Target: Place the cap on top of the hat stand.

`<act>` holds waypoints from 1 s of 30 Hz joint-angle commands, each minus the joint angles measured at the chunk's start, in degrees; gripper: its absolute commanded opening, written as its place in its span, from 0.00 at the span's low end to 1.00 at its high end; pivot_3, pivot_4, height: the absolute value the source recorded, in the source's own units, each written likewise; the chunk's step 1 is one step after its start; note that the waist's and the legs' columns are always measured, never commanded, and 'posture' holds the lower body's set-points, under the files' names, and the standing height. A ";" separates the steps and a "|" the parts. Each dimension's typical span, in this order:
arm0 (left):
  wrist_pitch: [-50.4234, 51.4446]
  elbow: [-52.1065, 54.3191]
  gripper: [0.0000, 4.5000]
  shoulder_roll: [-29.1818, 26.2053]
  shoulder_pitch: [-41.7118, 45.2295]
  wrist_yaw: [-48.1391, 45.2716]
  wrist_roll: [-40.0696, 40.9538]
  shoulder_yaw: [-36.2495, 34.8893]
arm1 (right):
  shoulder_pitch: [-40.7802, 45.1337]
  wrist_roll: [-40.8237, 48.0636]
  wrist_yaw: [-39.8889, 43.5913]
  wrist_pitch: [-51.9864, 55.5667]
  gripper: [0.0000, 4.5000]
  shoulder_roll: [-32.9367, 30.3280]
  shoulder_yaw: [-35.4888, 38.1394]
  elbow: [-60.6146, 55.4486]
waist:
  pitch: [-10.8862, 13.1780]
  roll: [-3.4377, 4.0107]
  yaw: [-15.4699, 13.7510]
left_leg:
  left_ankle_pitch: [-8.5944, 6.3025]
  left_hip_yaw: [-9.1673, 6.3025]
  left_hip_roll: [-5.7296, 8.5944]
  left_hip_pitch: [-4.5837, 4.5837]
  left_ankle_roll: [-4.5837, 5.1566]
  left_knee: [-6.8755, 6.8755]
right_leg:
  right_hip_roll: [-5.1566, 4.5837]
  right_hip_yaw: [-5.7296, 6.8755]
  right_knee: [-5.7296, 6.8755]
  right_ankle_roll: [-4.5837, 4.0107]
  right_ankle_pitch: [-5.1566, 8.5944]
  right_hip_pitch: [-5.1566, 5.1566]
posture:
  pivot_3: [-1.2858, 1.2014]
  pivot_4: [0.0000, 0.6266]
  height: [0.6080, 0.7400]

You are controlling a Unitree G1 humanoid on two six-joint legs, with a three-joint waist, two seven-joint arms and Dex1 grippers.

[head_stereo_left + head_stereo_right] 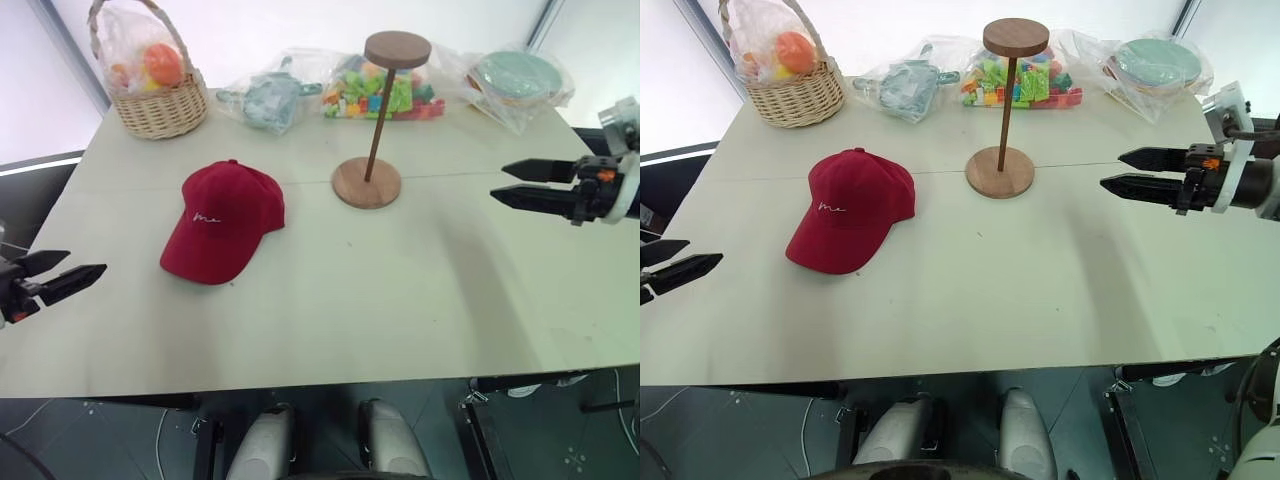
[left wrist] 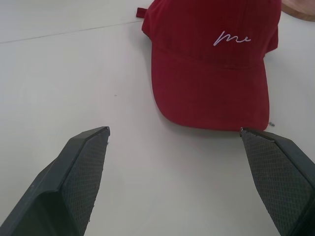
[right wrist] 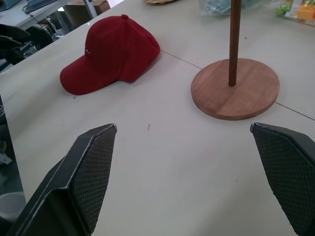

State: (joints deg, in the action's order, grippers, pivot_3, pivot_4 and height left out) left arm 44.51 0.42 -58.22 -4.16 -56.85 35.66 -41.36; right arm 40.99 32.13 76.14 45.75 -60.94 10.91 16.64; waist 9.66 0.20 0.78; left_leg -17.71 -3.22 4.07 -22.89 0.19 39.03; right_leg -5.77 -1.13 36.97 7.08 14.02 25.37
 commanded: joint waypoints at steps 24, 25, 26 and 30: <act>-3.13 -2.28 0.98 -0.54 4.12 1.58 -1.35 0.82 | 1.97 -0.53 -3.91 -2.57 1.00 1.20 1.11 0.02 | 0.00 0.00 -0.02 | 0.00 0.00 0.00 0.00 -0.01 0.00 | 0.00 0.00 0.00 0.00 0.00 0.00 | 0.52 0.24 1.00; -3.56 -2.68 0.98 -0.54 4.28 1.64 -1.63 1.05 | 2.51 -1.22 -4.96 -3.57 1.00 1.66 1.11 0.78 | 0.00 0.00 -0.01 | 0.00 0.00 0.00 0.00 -0.01 0.00 | 0.00 0.00 0.00 0.00 0.00 0.00 | 0.52 0.24 1.00; -3.83 -2.97 0.98 -0.55 4.39 1.66 -1.79 1.20 | 2.90 -1.69 -5.69 -4.29 1.00 1.97 1.09 1.37 | 0.00 0.00 0.02 | 0.01 0.00 0.00 0.00 -0.01 0.00 | 0.00 0.00 0.00 0.00 0.00 0.00 | 0.52 0.24 1.00; -4.18 -3.51 0.98 -0.72 5.42 2.05 -1.81 1.82 | 5.58 -3.18 -6.87 -5.60 1.00 3.46 -0.37 3.35 | 0.00 0.00 0.08 | 0.02 0.00 0.00 0.00 -0.03 0.00 | 0.03 0.00 0.00 0.00 0.00 0.01 | 0.52 0.24 1.00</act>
State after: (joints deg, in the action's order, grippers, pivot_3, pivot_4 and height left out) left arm 41.59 -3.39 -58.19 0.59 -54.88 34.20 -38.95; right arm 45.00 28.99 69.35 40.85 -57.36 10.30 20.71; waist 9.66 0.20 0.85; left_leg -17.67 -3.22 4.07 -22.89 0.11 39.03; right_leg -5.74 -1.13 36.97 7.08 14.02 25.40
